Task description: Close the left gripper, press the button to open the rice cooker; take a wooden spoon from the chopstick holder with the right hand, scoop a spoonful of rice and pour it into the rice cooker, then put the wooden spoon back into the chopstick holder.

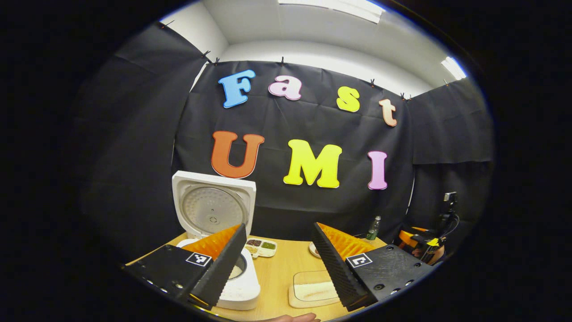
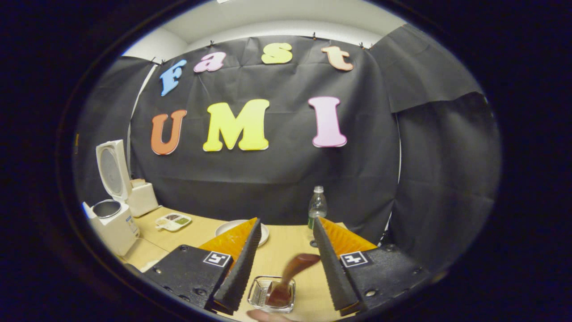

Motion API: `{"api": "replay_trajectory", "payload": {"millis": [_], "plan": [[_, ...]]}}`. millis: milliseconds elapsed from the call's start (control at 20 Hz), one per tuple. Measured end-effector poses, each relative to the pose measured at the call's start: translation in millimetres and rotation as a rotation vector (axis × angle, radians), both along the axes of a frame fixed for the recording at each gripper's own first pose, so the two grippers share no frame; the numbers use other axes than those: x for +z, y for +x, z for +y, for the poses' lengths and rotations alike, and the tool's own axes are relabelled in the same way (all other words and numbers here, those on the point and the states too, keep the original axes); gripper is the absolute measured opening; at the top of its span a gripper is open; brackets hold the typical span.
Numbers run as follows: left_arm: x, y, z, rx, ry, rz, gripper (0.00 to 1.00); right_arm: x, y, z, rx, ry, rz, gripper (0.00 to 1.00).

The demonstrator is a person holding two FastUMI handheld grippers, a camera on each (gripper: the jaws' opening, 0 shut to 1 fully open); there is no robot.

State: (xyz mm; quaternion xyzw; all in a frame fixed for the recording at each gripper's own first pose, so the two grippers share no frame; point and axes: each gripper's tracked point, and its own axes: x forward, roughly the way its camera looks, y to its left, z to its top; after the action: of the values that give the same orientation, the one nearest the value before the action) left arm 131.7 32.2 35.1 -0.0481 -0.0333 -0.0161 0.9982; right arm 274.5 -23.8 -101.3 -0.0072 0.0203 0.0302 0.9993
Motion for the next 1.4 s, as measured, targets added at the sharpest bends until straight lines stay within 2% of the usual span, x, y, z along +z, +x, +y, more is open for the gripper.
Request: {"api": "replay_trajectory", "payload": {"millis": [150, 300, 400, 600, 800, 950, 1000, 1150, 1200, 1350, 1400], "plan": [[11.6, 14.2, 18.5, 0.026, 0.013, 0.001, 0.94, 18.7, -19.0, -4.8, -0.021, -0.004, -0.032, 0.94], [21.2, 26.3, 31.5, 0.04, 0.014, 0.01, 0.94, 24.4, -44.8, 4.7, 0.032, 0.032, -0.018, 0.95], [31.5, 36.1, 39.3, 0.044, 0.024, 0.004, 0.94, 27.0, -58.8, 14.6, 0.066, 0.057, 0.012, 0.99], [50.8, 62.4, 59.3, 0.073, 0.058, 0.008, 0.94, 44.3, -95.6, 24.3, 0.086, 0.108, 0.016, 1.0], [78.6, 99.3, 77.8, 0.087, 0.069, -0.026, 0.94, 70.4, -139.3, 46.0, 0.175, 0.134, -0.039, 0.99], [93.1, 131.3, 90.8, 0.069, 0.013, -0.044, 0.94, 83.8, -164.8, 43.2, 0.168, 0.125, -0.083, 0.96], [94.0, 142.1, 95.3, 0.068, 0.002, -0.039, 0.93, 88.7, -173.2, 43.5, 0.165, 0.123, -0.099, 0.99], [80.0, 169.0, 112.7, 0.11, 0.034, 0.013, 0.94, 91.1, -190.9, 47.0, 0.169, 0.112, -0.117, 0.96], [76.4, 178.4, 113.8, 0.11, 0.038, 0.024, 0.94, 88.8, -194.6, 47.5, 0.167, 0.103, -0.117, 0.99], [57.5, 202.0, 117.2, 0.114, 0.042, 0.07, 0.93, 85.7, -201.0, 49.2, 0.158, 0.097, -0.1, 0.96], [52.5, 208.2, 122.2, 0.121, 0.049, 0.082, 0.94, 84.1, -203.2, 49.5, 0.154, 0.106, -0.093, 0.99]]}}
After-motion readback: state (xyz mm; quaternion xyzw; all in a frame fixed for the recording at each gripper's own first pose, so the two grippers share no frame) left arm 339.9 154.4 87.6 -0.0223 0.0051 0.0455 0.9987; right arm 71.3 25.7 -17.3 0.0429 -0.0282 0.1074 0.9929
